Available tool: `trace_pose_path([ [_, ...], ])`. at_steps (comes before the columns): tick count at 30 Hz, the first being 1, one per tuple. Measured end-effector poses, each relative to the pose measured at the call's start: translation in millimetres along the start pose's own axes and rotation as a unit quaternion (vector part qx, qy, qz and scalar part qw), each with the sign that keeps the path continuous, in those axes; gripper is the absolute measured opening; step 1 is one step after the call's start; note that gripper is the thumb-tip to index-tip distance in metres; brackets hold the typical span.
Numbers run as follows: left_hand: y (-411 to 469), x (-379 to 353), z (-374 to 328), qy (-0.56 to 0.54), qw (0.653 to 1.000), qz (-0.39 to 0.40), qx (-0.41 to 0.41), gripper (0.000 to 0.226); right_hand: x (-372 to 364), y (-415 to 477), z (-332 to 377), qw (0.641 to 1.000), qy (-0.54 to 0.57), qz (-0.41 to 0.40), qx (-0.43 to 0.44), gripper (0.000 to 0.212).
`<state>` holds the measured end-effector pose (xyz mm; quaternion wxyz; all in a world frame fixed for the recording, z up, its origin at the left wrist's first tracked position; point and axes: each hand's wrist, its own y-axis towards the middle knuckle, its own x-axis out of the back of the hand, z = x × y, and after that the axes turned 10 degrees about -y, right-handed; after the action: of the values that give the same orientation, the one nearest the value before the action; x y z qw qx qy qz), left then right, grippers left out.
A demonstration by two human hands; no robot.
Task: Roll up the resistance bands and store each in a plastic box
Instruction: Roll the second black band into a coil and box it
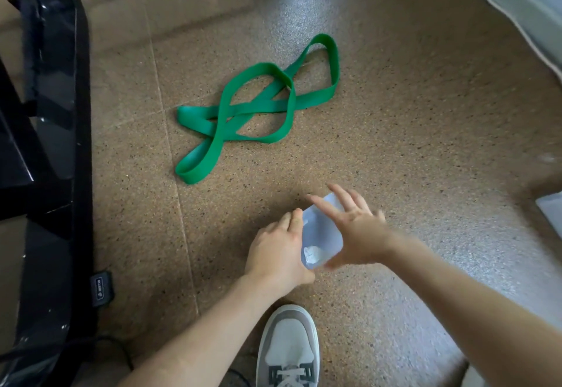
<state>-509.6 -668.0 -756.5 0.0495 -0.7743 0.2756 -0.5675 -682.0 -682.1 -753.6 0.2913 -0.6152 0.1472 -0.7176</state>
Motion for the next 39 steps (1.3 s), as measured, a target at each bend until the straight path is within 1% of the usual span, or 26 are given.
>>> trace_pose_path([
  [2,0.6,0.5,2.2,0.006,1.000,0.003,-0.014,0.108,4.6,-0.1,-4.6,0.990,-0.122,-0.038,0.055,0.115],
  [4,0.9,2.5,3.8,0.018,0.999,0.012,-0.031,0.108,3.3,1.5,-8.0,0.980,-0.159,-0.078,0.096,0.110],
  [5,1.9,3.8,3.9,0.024,0.999,0.016,-0.040,0.108,1.7,0.7,-8.6,0.977,-0.166,-0.083,0.101,0.109],
  [7,4.9,6.2,7.0,0.047,0.997,0.016,-0.064,0.108,-5.5,-1.0,-9.8,0.977,-0.166,-0.110,0.078,0.112],
  [10,14.8,13.5,14.3,0.085,0.988,-0.040,-0.123,0.111,-16.2,-0.9,-10.0,0.963,-0.130,-0.233,0.034,0.111],
  [12,23.9,13.4,18.8,0.078,0.984,-0.089,-0.136,0.109,-22.2,3.1,-10.3,0.947,-0.120,-0.296,0.016,0.109],
  [15,23.9,15.8,14.5,0.088,0.985,-0.062,-0.133,0.101,-31.8,4.4,-8.6,0.939,-0.111,-0.324,-0.003,0.111],
  [17,21.1,11.3,17.0,0.079,0.990,-0.048,-0.112,0.101,-36.1,1.8,-9.7,0.934,-0.113,-0.338,0.002,0.110],
  [19,15.0,8.8,20.6,0.033,0.994,-0.036,-0.100,0.106,-36.4,0.4,-12.2,0.932,-0.119,-0.342,0.022,0.110],
  [21,8.5,4.8,24.8,-0.061,0.990,-0.056,-0.113,0.104,-37.0,-0.7,-14.8,0.931,-0.127,-0.340,0.037,0.109],
  [22,5.2,1.6,25.3,-0.126,0.980,-0.091,-0.125,0.095,-39.0,-2.7,-15.6,0.933,-0.126,-0.336,0.043,0.109],
  [23,1.8,-1.6,25.8,-0.203,0.963,-0.135,-0.112,0.080,-42.5,-5.4,-16.5,0.933,-0.120,-0.335,0.048,0.107],
  [24,-2.7,-0.2,22.8,-0.278,0.941,-0.179,-0.074,0.060,-45.7,-9.4,-17.8,0.936,-0.106,-0.332,0.054,0.104],
  [25,-5.9,-1.8,21.8,-0.344,0.917,-0.202,-0.016,0.040,-49.2,-13.9,-20.1,0.938,-0.085,-0.330,0.061,0.098],
  [26,-7.0,-4.2,22.1,-0.390,0.895,-0.212,0.043,0.028,-51.8,-18.5,-22.4,0.941,-0.058,-0.327,0.070,0.088],
  [27,-7.1,-6.2,22.8,-0.428,0.874,-0.206,0.100,0.025,-54.9,-22.5,-24.2,0.941,-0.027,-0.328,0.076,0.076],
  [28,-7.1,-8.5,23.8,-0.471,0.849,-0.187,0.147,0.033,-57.0,-25.8,-23.7,0.939,0.016,-0.335,0.071,0.063],
  [30,-7.5,-10.4,21.1,-0.562,0.786,-0.141,0.216,0.054,-60.6,-30.7,-19.1,0.929,0.157,-0.335,0.017,0.044],
  [31,-7.7,-11.0,18.9,-0.594,0.759,-0.126,0.234,0.056,-62.0,-31.9,-15.6,0.916,0.237,-0.324,-0.021,0.036],
  [32,-8.6,-11.4,16.6,-0.613,0.742,-0.120,0.243,0.055,-61.5,-33.5,-11.4,0.900,0.302,-0.310,-0.057,0.028],
  [33,-9.3,-12.4,15.7,-0.623,0.732,-0.119,0.249,0.055,-59.5,-35.7,-8.1,0.883,0.362,-0.287,-0.086,0.020],
  [34,-9.8,-13.3,15.0,-0.638,0.720,-0.122,0.242,0.057,-57.6,-38.0,-6.5,0.860,0.430,-0.253,-0.104,0.022],
  [36,-12.4,-14.3,13.8,-0.660,0.703,-0.111,0.240,0.064,-55.1,-43.5,-4.6,0.789,0.574,-0.177,-0.129,0.029],
  [37,-12.9,-15.6,13.9,-0.651,0.710,-0.105,0.246,0.066,-54.8,-46.1,-3.5,0.767,0.606,-0.154,-0.144,0.032],
  [38,-13.2,-16.1,14.1,-0.627,0.731,-0.103,0.249,0.064,-56.3,-47.5,-2.7,0.765,0.607,-0.145,-0.159,0.035],
  [39,-13.2,-15.3,14.2,-0.583,0.768,-0.095,0.248,0.060,-59.1,-47.4,-2.2,0.771,0.595,-0.143,-0.177,0.038],
])
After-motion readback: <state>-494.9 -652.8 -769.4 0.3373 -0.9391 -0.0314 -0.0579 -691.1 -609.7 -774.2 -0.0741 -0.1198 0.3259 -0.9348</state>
